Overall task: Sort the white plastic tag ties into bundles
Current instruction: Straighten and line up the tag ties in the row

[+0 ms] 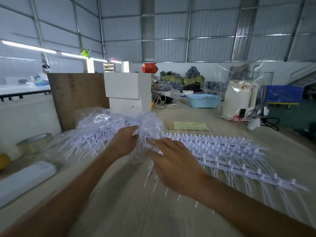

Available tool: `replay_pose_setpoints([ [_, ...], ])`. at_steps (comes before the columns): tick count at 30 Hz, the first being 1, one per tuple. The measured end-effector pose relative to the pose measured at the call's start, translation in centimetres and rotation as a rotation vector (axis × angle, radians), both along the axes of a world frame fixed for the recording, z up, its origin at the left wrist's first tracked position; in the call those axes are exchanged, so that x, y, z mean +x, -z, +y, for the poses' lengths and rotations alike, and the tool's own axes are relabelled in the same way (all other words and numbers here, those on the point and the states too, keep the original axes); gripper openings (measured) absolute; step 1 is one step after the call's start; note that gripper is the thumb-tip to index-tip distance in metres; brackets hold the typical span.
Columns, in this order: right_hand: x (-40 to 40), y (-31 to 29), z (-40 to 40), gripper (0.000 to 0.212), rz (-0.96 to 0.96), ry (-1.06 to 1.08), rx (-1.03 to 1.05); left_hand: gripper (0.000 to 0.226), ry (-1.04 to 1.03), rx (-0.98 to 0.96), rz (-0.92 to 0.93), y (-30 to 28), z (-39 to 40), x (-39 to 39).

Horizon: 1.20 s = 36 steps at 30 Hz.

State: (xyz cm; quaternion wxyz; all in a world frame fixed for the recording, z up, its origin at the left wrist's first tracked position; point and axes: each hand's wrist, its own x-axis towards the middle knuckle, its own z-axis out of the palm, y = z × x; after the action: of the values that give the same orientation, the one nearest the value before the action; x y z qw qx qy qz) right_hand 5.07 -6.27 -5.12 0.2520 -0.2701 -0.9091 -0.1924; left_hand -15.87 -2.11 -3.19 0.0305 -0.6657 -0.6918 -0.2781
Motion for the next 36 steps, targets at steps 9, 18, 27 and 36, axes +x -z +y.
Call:
replay_pose_setpoints([
  [9, 16.7, 1.7, 2.1, 0.029, 0.110, 0.371, -0.381, 0.021, 0.165, 0.015, 0.427, 0.7, -2.9, 8.1],
  [18, 22.7, 3.8, 2.8, 0.019, 0.187, 0.367, -0.409, 0.029, 0.093, -0.032, 0.498, 6.2, -0.8, 10.1],
  [27, 23.8, 3.8, 2.8, 0.016, 0.300, 0.362, -0.397, 0.021, 0.121, 0.089, 0.071, 5.9, -1.7, 9.5],
  [36, 24.2, 3.6, 2.5, 0.017, 0.365, 0.360, -0.382, 0.043, 0.230, 0.049, 0.232, 7.1, -0.9, 10.2],
])
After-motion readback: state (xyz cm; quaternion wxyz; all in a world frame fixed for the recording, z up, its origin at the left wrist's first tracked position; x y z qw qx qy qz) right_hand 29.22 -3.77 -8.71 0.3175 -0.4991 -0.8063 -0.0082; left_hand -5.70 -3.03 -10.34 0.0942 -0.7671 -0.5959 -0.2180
